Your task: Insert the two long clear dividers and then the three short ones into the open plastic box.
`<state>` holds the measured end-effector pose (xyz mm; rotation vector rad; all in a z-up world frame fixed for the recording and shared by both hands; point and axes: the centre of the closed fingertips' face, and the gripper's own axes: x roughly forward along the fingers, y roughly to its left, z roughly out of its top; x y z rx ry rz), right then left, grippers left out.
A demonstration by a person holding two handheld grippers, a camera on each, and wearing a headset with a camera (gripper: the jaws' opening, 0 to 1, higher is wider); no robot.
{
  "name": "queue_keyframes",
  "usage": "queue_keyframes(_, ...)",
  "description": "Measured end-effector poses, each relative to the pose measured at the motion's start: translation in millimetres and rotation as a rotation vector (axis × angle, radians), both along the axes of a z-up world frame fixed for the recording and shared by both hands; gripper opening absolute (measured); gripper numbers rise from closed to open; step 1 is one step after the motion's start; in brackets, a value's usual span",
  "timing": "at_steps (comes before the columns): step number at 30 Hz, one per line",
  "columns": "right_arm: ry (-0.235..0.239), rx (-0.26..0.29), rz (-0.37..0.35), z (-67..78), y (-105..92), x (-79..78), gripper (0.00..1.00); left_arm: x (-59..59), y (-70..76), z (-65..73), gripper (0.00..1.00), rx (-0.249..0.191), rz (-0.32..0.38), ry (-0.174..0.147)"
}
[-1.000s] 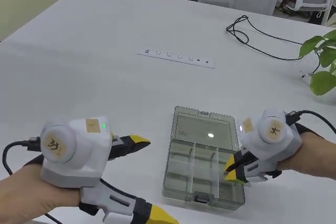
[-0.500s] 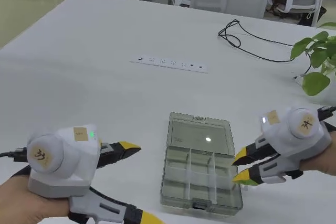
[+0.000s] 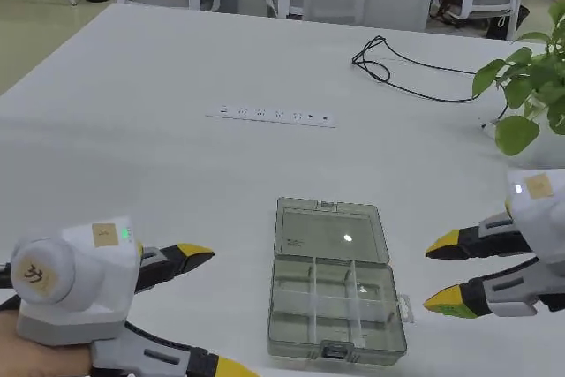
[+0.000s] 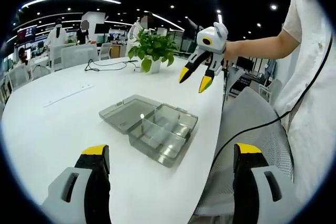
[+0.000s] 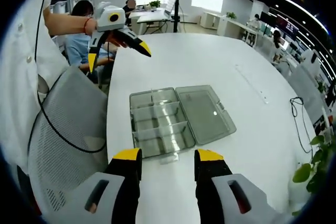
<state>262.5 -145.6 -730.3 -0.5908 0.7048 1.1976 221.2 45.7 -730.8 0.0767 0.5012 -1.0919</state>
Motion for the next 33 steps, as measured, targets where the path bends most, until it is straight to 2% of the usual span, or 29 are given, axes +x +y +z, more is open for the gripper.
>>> queue_keyframes(9,-0.009,0.108,-0.148,6.6,-18.5,-9.4,0.57,1.6,7.5,-1.7,1.00,0.019,0.014,-0.010)
queue_keyframes(13,-0.031,0.142,-0.183,6.5,-24.4,-11.3,0.66,3.0,8.7,-1.8,1.00,0.020,0.023,-0.014)
queue_keyframes(19,-0.033,0.165,-0.246,-0.1,-36.3,-14.3,0.75,4.5,9.1,-4.2,1.00,0.027,0.031,-0.018)
queue_keyframes(23,-0.025,0.173,-0.270,-3.0,-42.3,-15.8,0.75,5.6,9.3,-6.0,1.00,0.031,0.034,-0.017)
queue_keyframes(33,-0.024,0.168,-0.266,-5.4,-42.8,-16.3,0.78,6.4,8.1,-6.6,1.00,0.037,0.029,-0.017)
